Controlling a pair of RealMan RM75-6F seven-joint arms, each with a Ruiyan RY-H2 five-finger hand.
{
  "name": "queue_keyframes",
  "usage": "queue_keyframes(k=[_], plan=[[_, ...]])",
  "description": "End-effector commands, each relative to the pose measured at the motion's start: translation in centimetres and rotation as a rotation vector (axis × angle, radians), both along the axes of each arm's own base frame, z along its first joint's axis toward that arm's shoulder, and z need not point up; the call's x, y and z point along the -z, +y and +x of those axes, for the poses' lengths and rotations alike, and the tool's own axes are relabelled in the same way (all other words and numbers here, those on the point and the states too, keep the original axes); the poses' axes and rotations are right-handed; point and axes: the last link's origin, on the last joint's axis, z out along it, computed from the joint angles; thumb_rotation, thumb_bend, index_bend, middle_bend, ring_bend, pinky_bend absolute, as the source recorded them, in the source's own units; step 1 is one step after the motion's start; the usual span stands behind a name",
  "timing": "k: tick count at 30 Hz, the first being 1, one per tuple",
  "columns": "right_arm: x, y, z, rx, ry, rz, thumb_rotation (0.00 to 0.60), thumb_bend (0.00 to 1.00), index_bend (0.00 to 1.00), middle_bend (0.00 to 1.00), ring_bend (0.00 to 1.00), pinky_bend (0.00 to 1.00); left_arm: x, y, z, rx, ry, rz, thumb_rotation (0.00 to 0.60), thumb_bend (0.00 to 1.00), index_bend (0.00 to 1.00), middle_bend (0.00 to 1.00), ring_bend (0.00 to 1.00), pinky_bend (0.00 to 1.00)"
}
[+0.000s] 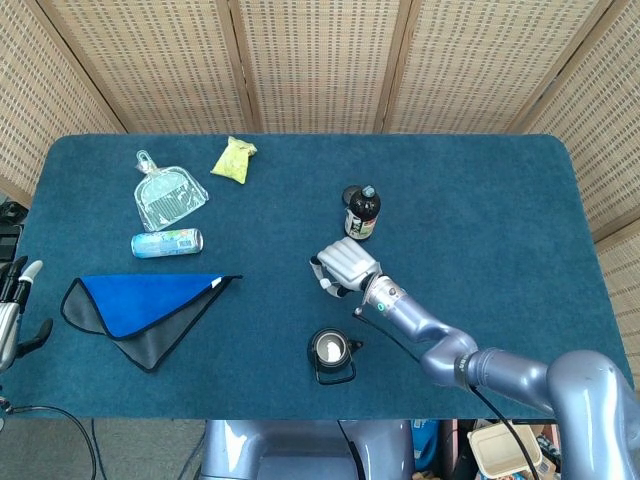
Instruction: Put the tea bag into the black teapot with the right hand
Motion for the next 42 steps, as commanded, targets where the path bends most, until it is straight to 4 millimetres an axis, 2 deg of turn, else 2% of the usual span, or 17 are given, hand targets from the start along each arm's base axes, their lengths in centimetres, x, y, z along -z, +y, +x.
queue_keyframes(k=[1, 12, 27, 42], plan=[[-1.7, 0.2, -0.5, 0.008, -0.038, -0.017, 0.6, 0.44, 0.56, 0.92, 0.94, 0.94, 0.0, -0.1, 0.1, 0.001, 0.001, 0.001, 0.6, 0.38, 0.04, 0.0, 0.0, 0.0], [-4.2, 1.3, -0.8, -0.005, -0.091, -0.001, 0.6, 0.44, 0.56, 0.92, 0.94, 0.94, 0.2, 0.1, 0.2, -0.001, 0.0, -0.01, 0.6, 0.38, 0.04, 0.0, 0.0, 0.0], [-7.3, 2.3, 0.1, -0.041, -0.257, 0.042, 0.6, 0.44, 0.57, 0.92, 0.94, 0.94, 0.1, 0.0, 0.6, 0.001, -0.002, -0.008, 0.6, 0.38, 0.04, 0.0, 0.0, 0.0], [-9.9, 4.3, 0.2, -0.084, -0.357, 0.061, 0.6, 0.44, 0.57, 0.92, 0.94, 0.94, -0.1, -0.2, 0.6, 0.002, 0.001, -0.007, 0.6, 0.38, 0.04, 0.0, 0.0, 0.0]])
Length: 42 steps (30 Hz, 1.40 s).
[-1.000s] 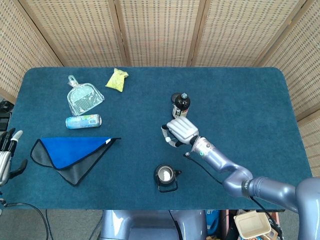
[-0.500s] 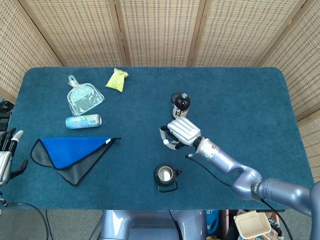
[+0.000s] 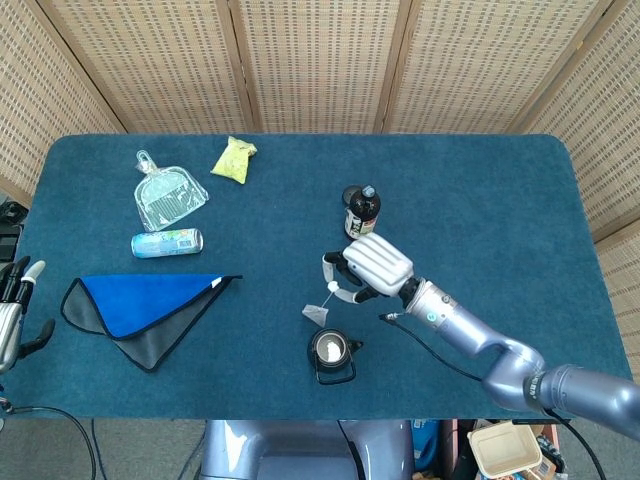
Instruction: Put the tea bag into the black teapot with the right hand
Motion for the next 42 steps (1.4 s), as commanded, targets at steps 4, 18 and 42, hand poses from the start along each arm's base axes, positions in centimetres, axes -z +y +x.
queue_keyframes(k=[4, 18, 42], plan=[[-1.1, 1.2, 0.4, -0.028, -0.038, 0.009, 0.6, 0.44, 0.57, 0.92, 0.94, 0.94, 0.1, 0.0, 0.0, 0.002, -0.002, -0.002, 0.6, 0.38, 0.04, 0.0, 0.0, 0.0], [-3.0, 2.1, 0.8, -0.048, -0.069, 0.004, 0.6, 0.44, 0.57, 0.92, 0.94, 0.94, 0.1, 0.0, -0.1, -0.004, -0.004, -0.001, 0.6, 0.38, 0.04, 0.0, 0.0, 0.0], [-4.8, 5.1, -1.2, -0.038, -0.064, 0.024, 0.6, 0.44, 0.57, 0.92, 0.94, 0.94, 0.1, -0.4, 0.0, 0.0, -0.014, -0.002, 0.6, 0.38, 0.04, 0.0, 0.0, 0.0]])
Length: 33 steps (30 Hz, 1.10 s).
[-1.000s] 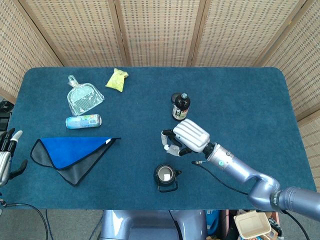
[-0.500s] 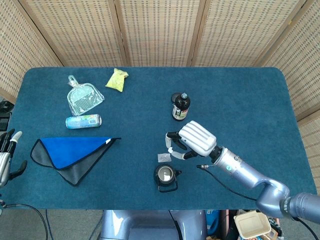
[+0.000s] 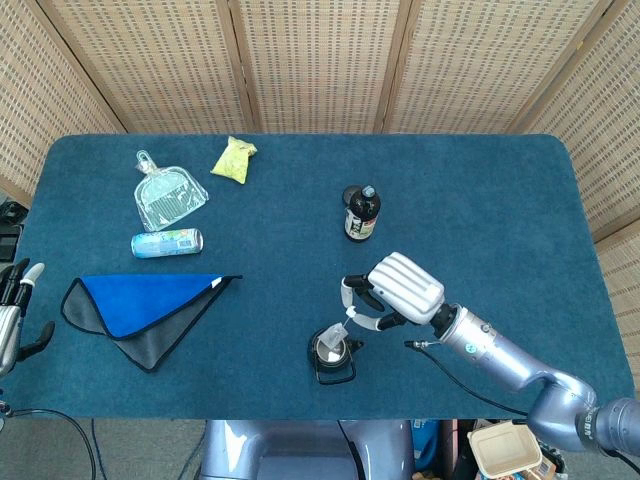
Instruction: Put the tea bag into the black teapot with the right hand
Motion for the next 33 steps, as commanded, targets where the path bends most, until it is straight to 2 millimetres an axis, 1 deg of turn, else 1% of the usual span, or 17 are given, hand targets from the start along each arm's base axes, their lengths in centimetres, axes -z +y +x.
queue_keyframes(k=[1, 7, 16, 22, 33], plan=[[0.0, 0.3, -0.2, 0.001, 0.0, 0.004, 0.6, 0.44, 0.57, 0.92, 0.94, 0.94, 0.0, 0.0, 0.0, 0.001, -0.001, -0.001, 0.6, 0.38, 0.04, 0.0, 0.0, 0.0], [0.7, 1.0, -1.0, 0.013, 0.011, 0.032, 0.6, 0.44, 0.57, 0.92, 0.94, 0.94, 0.1, -0.1, 0.1, 0.001, -0.002, -0.001, 0.6, 0.38, 0.04, 0.0, 0.0, 0.0], [2.0, 1.5, -1.2, 0.009, 0.025, 0.075, 0.6, 0.44, 0.57, 0.92, 0.94, 0.94, 0.1, -0.2, -0.3, -0.013, -0.001, -0.001, 0.6, 0.39, 0.04, 0.0, 0.0, 0.0], [2.1, 1.6, -0.8, -0.003, 0.022, 0.08, 0.6, 0.44, 0.57, 0.92, 0.94, 0.94, 0.2, -0.2, -0.3, -0.012, -0.004, -0.002, 0.6, 0.38, 0.04, 0.0, 0.0, 0.0], [1.4, 1.5, 0.0, -0.017, 0.016, 0.06, 0.6, 0.44, 0.57, 0.92, 0.94, 0.94, 0.3, -0.2, -0.5, -0.015, -0.006, -0.006, 0.6, 0.38, 0.04, 0.0, 0.0, 0.0]])
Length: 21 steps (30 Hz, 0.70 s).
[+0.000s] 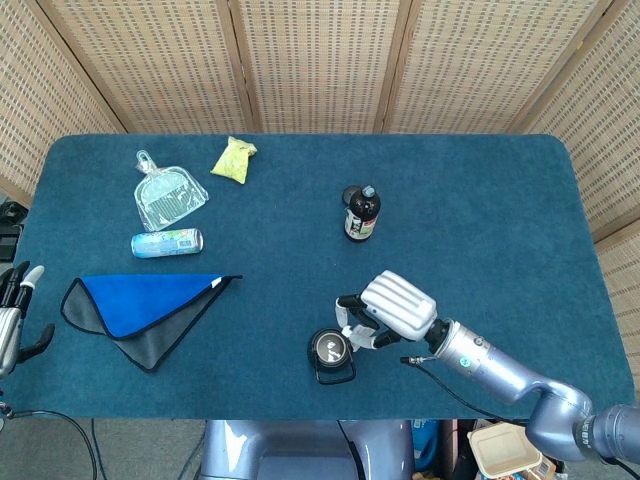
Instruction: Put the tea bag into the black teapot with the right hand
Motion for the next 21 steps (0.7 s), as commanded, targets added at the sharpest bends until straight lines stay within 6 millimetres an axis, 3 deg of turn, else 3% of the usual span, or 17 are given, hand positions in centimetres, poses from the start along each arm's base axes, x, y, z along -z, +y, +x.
queue_keyframes(k=[1, 14, 21], plan=[[-0.1, 0.0, 0.2, -0.006, 0.0, -0.003, 0.6, 0.44, 0.57, 0.92, 0.94, 0.94, 0.1, 0.0, 0.0, 0.0, -0.001, -0.002, 0.6, 0.38, 0.04, 0.0, 0.0, 0.0], [-0.2, 0.3, 1.1, -0.028, 0.008, -0.006, 0.6, 0.44, 0.57, 0.92, 0.94, 0.94, 0.0, -0.1, -0.2, -0.002, -0.002, 0.0, 0.6, 0.38, 0.04, 0.0, 0.0, 0.0], [1.4, 1.1, 0.3, -0.01, 0.033, 0.049, 0.6, 0.44, 0.57, 0.92, 0.94, 0.94, 0.1, -0.3, -0.4, -0.006, -0.006, -0.002, 0.6, 0.38, 0.04, 0.0, 0.0, 0.0]])
